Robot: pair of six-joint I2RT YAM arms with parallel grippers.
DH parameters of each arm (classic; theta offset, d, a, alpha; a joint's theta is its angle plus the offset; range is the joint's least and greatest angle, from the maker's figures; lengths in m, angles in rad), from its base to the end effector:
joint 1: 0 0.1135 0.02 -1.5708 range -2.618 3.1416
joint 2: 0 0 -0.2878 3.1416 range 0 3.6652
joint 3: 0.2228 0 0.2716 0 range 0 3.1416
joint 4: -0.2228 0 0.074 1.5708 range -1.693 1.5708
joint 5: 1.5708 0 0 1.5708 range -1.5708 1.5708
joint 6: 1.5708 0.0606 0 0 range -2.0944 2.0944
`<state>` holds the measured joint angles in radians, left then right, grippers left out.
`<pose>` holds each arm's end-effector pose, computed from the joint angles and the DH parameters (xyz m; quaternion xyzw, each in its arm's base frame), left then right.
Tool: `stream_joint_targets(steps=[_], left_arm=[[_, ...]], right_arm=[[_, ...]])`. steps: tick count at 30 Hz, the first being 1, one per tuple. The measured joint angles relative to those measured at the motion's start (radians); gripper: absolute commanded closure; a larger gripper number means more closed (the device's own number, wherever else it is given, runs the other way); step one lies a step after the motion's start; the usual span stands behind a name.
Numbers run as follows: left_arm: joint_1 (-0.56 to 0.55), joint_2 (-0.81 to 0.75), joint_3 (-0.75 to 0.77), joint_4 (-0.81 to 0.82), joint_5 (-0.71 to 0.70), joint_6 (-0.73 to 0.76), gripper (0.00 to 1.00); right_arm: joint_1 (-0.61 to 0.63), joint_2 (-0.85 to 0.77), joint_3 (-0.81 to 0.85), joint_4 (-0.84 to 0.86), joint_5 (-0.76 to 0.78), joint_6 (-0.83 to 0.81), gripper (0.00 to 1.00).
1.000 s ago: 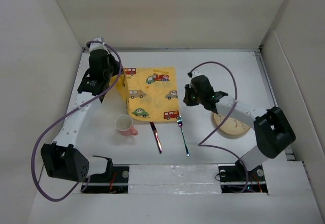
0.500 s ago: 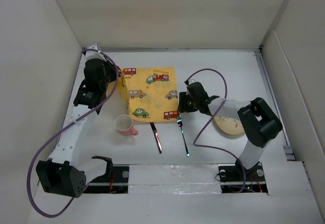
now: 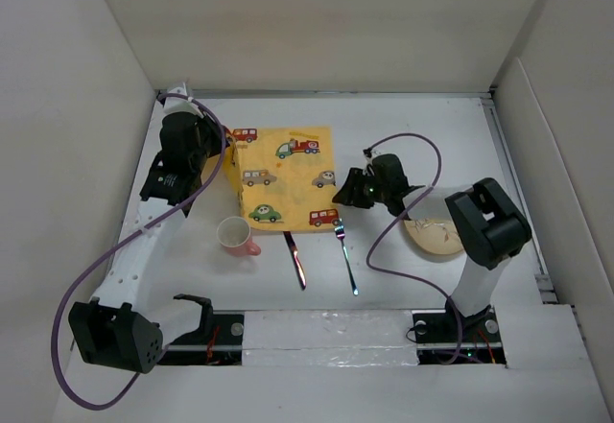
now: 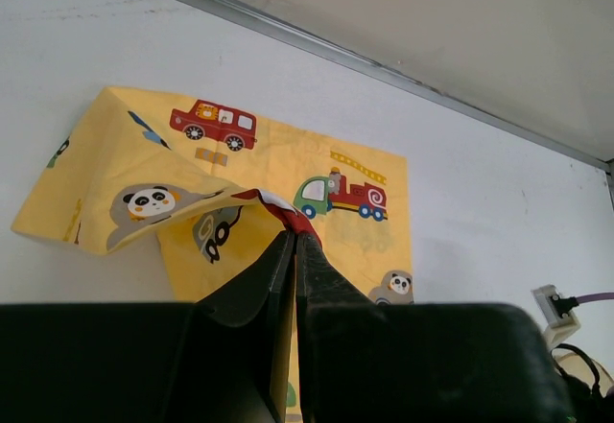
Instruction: Set the dinner table for one person
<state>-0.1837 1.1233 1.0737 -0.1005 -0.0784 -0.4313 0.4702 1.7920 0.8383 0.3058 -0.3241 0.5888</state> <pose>0.2918 -0.0494 0.3997 -0.1189 0.7486 -0.1689 0.6300 0.3391 0.1940 0.1337 -0.0193 0.8864 0.3466 0.3063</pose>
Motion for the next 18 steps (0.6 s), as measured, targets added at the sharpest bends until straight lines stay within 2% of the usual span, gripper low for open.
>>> stream_joint_targets(steps=[8,11,12,14,15,16,18], left_arm=[[0.000,0.000,0.000,0.005,0.006,0.000,1.00],[0.000,0.000,0.000,0.006,0.007,0.000,1.00],[0.000,0.000,0.000,0.006,0.008,0.000,1.00],[0.000,0.000,0.000,0.006,0.009,0.000,1.00],[0.000,0.000,-0.001,0.007,0.010,0.000,1.00],[0.000,0.000,-0.001,0.007,0.010,0.000,1.00],[0.000,0.000,-0.001,0.007,0.010,0.000,1.00]], right_arm=[[-0.007,0.037,-0.023,0.085,-0.111,0.068,0.61],[-0.014,0.053,-0.037,0.119,-0.143,0.093,0.70],[-0.016,0.057,-0.037,0.124,-0.150,0.101,0.77],[-0.021,0.061,-0.040,0.130,-0.156,0.113,0.84],[-0.024,0.061,-0.047,0.133,-0.156,0.118,0.92],[-0.026,0.059,-0.053,0.135,-0.155,0.124,0.96],[-0.033,0.049,-0.062,0.136,-0.153,0.134,1.00]])
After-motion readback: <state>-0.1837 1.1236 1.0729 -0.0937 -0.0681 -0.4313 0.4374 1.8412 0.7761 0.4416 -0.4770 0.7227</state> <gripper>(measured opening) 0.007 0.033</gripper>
